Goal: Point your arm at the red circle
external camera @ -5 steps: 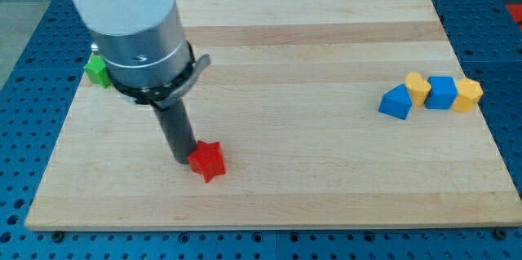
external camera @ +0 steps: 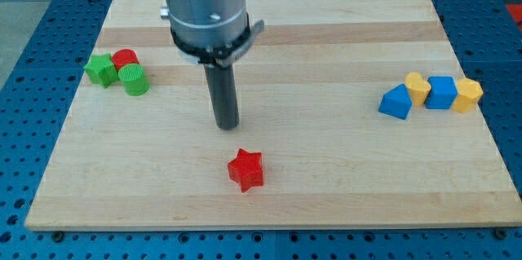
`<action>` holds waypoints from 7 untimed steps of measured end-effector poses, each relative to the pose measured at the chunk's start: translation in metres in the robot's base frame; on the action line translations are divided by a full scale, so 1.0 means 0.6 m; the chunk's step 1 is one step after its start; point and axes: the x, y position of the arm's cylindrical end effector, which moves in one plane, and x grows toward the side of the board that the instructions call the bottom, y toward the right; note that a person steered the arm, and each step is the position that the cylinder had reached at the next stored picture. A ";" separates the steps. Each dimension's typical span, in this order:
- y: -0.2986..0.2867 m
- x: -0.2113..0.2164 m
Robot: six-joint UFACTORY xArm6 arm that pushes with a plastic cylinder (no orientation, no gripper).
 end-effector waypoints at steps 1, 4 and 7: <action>-0.009 -0.064; -0.118 -0.261; -0.266 -0.294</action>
